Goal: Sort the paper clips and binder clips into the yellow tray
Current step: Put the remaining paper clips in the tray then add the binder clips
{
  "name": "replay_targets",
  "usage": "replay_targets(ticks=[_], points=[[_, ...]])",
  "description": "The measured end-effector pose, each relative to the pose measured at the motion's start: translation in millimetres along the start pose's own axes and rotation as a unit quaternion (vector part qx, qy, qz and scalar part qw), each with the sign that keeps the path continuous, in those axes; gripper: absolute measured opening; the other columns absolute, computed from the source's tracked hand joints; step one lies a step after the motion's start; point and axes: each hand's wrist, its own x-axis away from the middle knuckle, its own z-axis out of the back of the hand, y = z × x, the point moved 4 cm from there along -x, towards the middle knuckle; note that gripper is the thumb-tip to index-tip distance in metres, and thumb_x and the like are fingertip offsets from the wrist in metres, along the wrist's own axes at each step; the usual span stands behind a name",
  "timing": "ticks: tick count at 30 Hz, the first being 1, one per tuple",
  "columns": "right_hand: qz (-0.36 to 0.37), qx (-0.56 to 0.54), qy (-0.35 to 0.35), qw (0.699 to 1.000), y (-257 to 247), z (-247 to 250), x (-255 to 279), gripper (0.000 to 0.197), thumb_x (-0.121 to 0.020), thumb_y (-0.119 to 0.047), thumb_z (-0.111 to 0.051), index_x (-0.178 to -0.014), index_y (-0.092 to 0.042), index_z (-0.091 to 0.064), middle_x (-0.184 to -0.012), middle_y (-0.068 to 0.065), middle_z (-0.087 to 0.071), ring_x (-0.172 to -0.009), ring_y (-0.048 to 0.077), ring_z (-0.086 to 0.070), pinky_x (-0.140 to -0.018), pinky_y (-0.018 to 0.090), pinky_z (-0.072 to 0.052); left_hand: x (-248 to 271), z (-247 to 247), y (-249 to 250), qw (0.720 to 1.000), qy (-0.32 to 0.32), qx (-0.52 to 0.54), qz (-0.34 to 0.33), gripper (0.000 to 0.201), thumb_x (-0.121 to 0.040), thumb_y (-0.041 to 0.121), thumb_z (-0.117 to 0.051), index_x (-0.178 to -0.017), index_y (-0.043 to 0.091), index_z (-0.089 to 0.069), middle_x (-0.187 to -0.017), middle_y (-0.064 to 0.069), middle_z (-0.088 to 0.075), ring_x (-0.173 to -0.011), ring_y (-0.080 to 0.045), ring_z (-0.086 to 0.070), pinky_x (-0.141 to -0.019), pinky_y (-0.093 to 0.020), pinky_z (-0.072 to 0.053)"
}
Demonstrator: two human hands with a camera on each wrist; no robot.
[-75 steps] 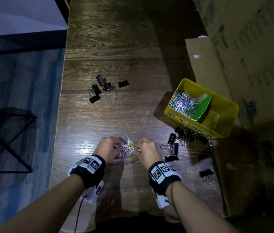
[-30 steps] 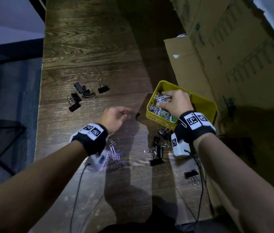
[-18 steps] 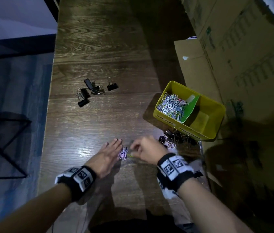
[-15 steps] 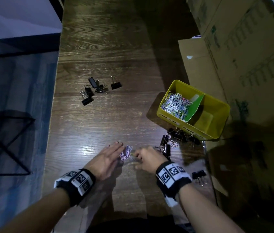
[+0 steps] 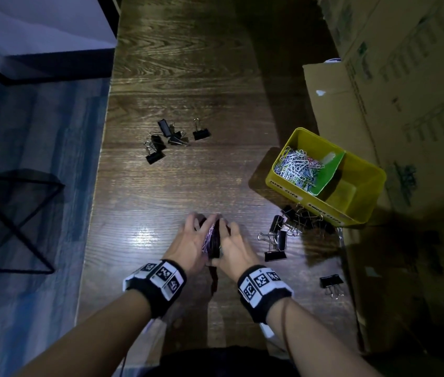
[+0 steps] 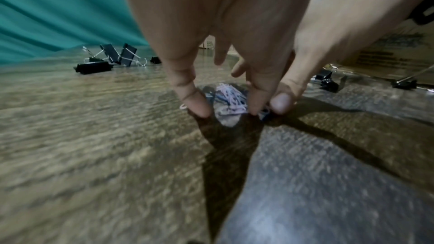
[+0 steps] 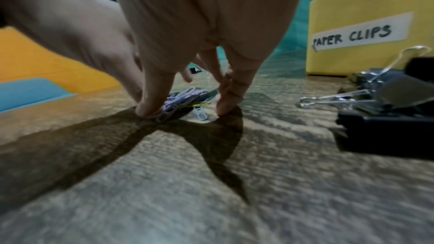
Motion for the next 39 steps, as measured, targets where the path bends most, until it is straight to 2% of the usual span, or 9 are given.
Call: replay_targets(ticks=[3,7,10,14,20,26,32,36,39], points=[[0.002,0.034,-0.006,0.999,-7,-6,-4,0.065,-0.084,-0.014,-0.064,-0.139,-0.001,-0.031,-0.132,0.019,-0.038,-0.119,0.036,-0.045,-0.099,0.043,-0.043,-2,8,8,0.995,-0.026,-0.093,-0.029,0.068,-0.078,0.014,-0.058,-0.140,0.021,-0.033,-0.140,-0.009,-0.029,-0.114,-0.030,-0.043,-0.100,-0.037,-0.037],[-0.006,-0.033,-0.005,0.999,-6,-14,-4,0.026,-0.092,-0.007,-0.047,-0.117,-0.002,-0.053,-0.119,0.021,-0.050,-0.110,0.038,-0.048,-0.090,0.043,-0.043,-1,12,13,0.994,-0.036,-0.089,-0.047,0.039,-0.087,0.010,-0.049,-0.126,0.009,-0.052,-0.127,-0.011,-0.046,-0.109,-0.032,-0.049,-0.094,-0.034,-0.038],[0.005,-0.021,0.002,1.000,-7,-16,0,0.024,-0.092,-0.003,-0.043,-0.112,0.001,-0.055,-0.117,0.022,-0.052,-0.108,0.039,-0.050,-0.089,0.046,-0.044,2,9,11,0.997,-0.031,-0.055,-0.036,0.030,-0.088,0.006,-0.046,-0.116,0.006,-0.056,-0.110,-0.013,-0.054,-0.097,-0.032,-0.057,-0.082,-0.034,-0.046],[0.024,0.013,0.022,0.999,-8,-18,0,0.024,-0.088,0.007,-0.045,-0.105,0.003,-0.060,-0.109,0.019,-0.054,-0.094,0.036,-0.060,-0.079,0.045,-0.053,3,11,7,0.999,-0.017,-0.011,-0.033,0.023,-0.085,0.006,-0.053,-0.106,0.003,-0.063,-0.104,-0.014,-0.060,-0.090,-0.032,-0.061,-0.080,-0.035,-0.048],[0.047,0.007,0.027,0.998,1,-23,-1,0.034,-0.083,0.012,-0.051,-0.113,-0.002,-0.062,-0.117,0.011,-0.056,-0.097,0.029,-0.064,-0.080,0.039,-0.055,-7,16,-10,0.997,-0.061,-0.014,-0.036,0.012,-0.084,0.022,-0.063,-0.093,0.017,-0.068,-0.088,-0.002,-0.067,-0.084,-0.020,-0.061,-0.075,-0.026,-0.043],[-0.036,-0.157,0.045,0.986,21,-8,0,0.026,-0.090,-0.019,-0.062,-0.115,-0.015,-0.067,-0.116,0.006,-0.064,-0.104,0.023,-0.059,-0.096,0.031,-0.045,-15,25,-26,0.992,-0.096,0.085,0.018,0.004,-0.078,0.019,-0.072,-0.079,0.020,-0.068,-0.061,0.008,-0.058,-0.054,-0.004,-0.052,-0.056,-0.016,-0.040],[-0.119,-0.434,0.116,0.886,50,6,0,0.032,-0.072,-0.019,-0.081,-0.102,-0.009,-0.073,-0.094,0.005,-0.073,-0.086,0.015,-0.069,-0.088,0.033,-0.055,-23,41,-42,0.918,-0.068,0.374,0.117,0.016,-0.073,0.003,-0.074,-0.066,0.017,-0.071,-0.056,0.002,-0.067,-0.048,-0.005,-0.057,-0.053,-0.018,-0.050],[-0.108,-0.568,0.178,0.796,58,39,11,0.033,-0.072,-0.003,-0.078,-0.104,0.001,-0.069,-0.100,0.015,-0.072,-0.082,0.011,-0.068,-0.083,0.024,-0.055,-43,73,-15,0.877,-0.051,0.465,0.109,0.012,-0.076,-0.003,-0.068,-0.077,0.009,-0.068,-0.062,0.002,-0.070,-0.054,-0.005,-0.061,-0.053,-0.017,-0.052],[-0.062,-0.623,0.225,0.747,58,75,25,0.028,-0.073,0.004,-0.074,-0.099,-0.006,-0.071,-0.093,0.008,-0.074,-0.082,0.010,-0.068,-0.083,0.026,-0.055,-64,102,25,0.860,-0.058,0.502,0.071,0.010,-0.077,-0.005,-0.064,-0.080,0.004,-0.065,-0.061,0.001,-0.069,-0.051,-0.005,-0.061,-0.052,-0.017,-0.053]])
